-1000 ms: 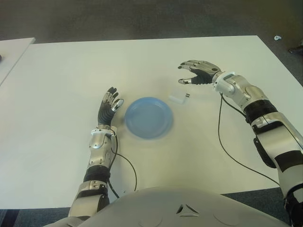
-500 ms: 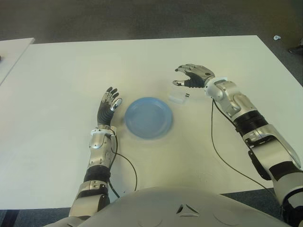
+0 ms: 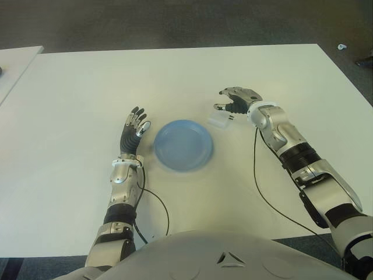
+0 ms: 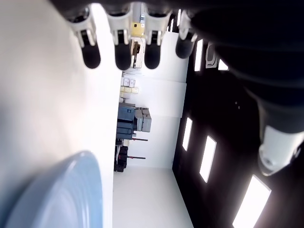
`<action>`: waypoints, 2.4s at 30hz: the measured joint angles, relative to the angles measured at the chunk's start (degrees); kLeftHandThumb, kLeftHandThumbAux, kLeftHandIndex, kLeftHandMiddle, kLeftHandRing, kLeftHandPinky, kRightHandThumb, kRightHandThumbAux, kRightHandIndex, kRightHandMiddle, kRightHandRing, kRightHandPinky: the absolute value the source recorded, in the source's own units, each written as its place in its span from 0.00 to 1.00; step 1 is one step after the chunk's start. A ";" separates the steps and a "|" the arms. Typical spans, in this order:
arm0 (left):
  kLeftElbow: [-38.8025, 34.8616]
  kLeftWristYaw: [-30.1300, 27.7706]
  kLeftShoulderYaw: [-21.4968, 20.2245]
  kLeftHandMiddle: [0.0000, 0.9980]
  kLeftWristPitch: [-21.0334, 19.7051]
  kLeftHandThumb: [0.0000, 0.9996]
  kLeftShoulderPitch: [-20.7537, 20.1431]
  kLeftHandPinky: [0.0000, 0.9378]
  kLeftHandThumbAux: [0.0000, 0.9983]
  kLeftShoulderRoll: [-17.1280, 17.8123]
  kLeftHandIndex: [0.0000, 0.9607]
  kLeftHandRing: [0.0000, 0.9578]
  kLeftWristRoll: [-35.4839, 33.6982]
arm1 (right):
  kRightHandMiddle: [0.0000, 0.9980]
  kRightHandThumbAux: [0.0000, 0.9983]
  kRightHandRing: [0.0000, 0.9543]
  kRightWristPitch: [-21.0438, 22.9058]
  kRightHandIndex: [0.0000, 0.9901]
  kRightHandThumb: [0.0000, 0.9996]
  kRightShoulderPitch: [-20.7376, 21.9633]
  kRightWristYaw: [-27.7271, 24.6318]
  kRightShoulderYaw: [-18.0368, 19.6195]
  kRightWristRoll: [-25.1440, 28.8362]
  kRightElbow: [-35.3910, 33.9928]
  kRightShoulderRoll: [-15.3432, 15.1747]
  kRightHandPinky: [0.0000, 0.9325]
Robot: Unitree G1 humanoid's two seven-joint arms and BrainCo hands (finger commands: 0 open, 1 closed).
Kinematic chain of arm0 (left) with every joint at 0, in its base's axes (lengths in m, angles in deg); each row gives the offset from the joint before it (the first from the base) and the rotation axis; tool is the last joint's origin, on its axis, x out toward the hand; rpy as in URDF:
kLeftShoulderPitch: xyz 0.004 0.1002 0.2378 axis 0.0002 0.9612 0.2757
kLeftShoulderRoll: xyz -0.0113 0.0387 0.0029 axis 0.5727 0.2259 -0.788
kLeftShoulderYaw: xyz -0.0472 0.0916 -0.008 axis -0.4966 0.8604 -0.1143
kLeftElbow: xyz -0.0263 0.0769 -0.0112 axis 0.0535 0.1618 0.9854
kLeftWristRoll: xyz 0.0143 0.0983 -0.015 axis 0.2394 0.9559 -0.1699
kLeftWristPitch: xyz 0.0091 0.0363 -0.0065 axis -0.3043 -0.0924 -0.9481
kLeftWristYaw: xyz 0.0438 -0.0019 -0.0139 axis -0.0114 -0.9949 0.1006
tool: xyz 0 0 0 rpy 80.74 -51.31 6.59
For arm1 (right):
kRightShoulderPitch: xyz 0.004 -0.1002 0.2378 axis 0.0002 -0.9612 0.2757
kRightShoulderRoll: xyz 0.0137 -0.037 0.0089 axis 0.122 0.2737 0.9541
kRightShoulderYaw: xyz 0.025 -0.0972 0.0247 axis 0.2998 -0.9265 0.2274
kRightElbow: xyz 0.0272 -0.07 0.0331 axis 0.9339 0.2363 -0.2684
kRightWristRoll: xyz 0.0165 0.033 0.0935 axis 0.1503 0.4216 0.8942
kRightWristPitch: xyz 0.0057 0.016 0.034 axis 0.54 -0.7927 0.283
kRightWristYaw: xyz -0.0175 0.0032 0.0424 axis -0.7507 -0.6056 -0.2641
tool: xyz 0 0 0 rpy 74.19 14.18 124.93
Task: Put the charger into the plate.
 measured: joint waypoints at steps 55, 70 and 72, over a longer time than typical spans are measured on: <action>-1.68 -1.72 -0.08 0.10 -2.50 0.00 0.91 0.15 0.56 0.16 0.05 0.11 -1.08 | 0.00 0.10 0.00 -16.87 0.00 0.36 -1.60 14.11 -0.88 2.10 16.51 0.83 0.00; -3.68 0.68 0.02 0.14 -4.80 0.00 1.84 0.17 0.58 0.08 0.08 0.15 -0.22 | 0.00 0.11 0.00 -24.06 0.00 0.35 -1.89 21.30 -1.43 1.85 19.61 0.53 0.00; -3.91 0.89 0.04 0.14 -5.02 0.00 1.96 0.17 0.58 0.08 0.08 0.15 0.07 | 0.00 0.11 0.00 -24.43 0.00 0.35 -1.90 21.91 -1.57 1.72 19.68 0.45 0.00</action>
